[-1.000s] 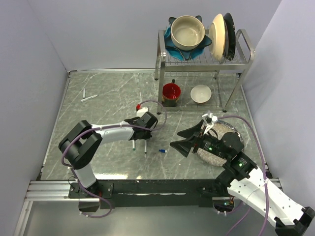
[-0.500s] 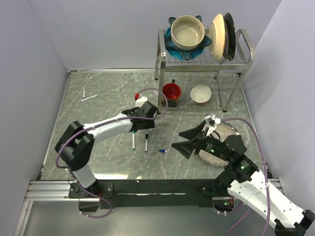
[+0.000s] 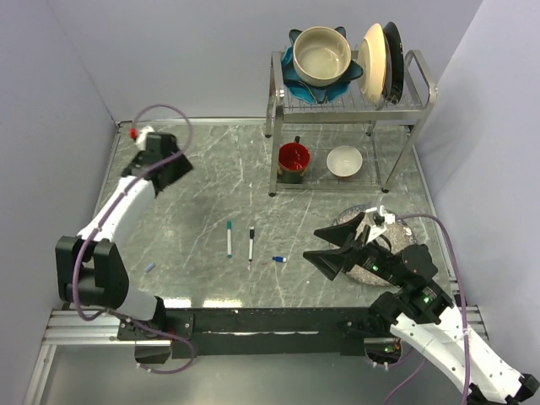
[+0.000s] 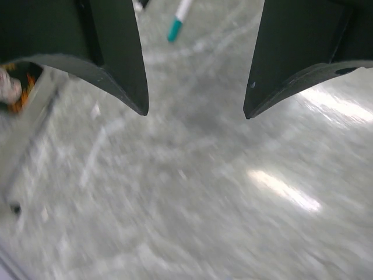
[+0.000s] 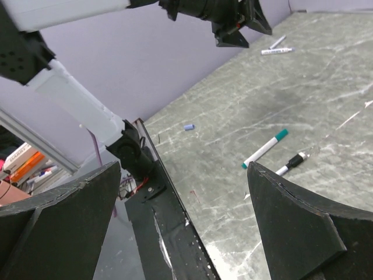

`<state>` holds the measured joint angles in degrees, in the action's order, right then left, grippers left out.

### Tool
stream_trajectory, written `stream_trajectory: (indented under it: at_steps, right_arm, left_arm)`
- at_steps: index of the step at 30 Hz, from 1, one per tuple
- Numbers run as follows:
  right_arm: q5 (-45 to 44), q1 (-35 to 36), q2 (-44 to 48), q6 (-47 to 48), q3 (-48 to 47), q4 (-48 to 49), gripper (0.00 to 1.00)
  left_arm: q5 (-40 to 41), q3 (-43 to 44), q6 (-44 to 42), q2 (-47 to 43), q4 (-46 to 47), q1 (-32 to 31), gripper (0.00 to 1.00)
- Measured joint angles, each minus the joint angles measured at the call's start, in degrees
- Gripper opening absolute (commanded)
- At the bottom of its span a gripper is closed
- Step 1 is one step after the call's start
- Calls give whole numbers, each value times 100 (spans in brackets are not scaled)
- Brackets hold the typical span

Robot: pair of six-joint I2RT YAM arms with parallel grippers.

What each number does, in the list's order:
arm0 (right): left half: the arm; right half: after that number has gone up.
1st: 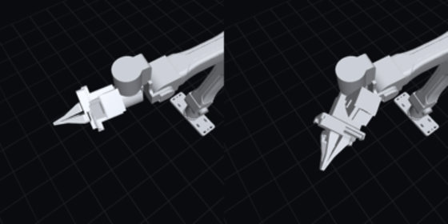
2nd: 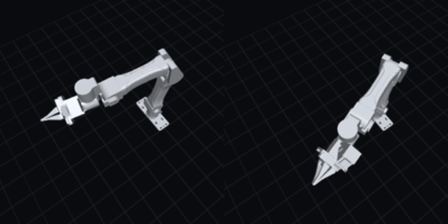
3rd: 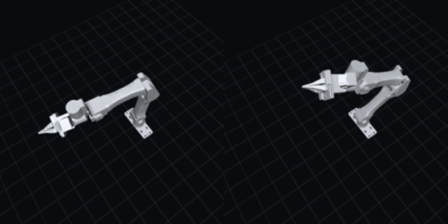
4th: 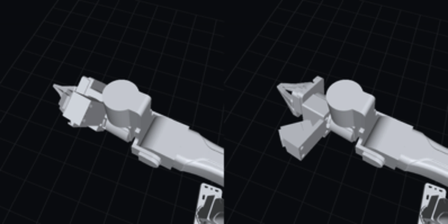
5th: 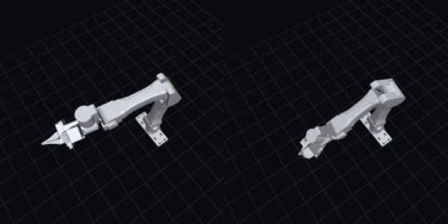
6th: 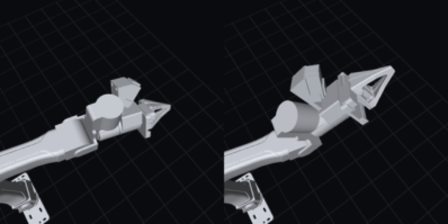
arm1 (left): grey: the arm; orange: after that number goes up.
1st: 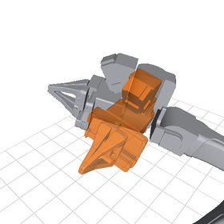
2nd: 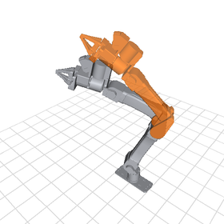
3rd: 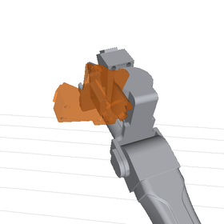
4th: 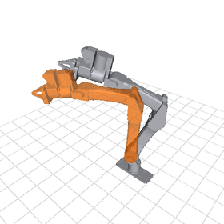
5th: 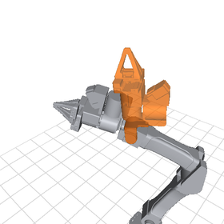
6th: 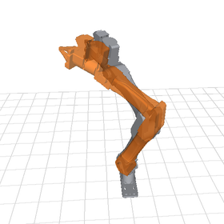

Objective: Insert the pens into the pen caps

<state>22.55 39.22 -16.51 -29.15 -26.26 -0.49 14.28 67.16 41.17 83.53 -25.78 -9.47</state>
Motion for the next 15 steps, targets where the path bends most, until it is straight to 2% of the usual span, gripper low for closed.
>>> stream_trajectory:
  at_steps: [7,15]
  right_arm:
    - [-2,0,210,-13,59,-20,97]
    - [-2,0,177,63,81,2,97]
  left_arm:
    - [-595,1038,-651,1113,455,1394,72]
    - [-1182,1751,-1165,2243,872,2288,74]
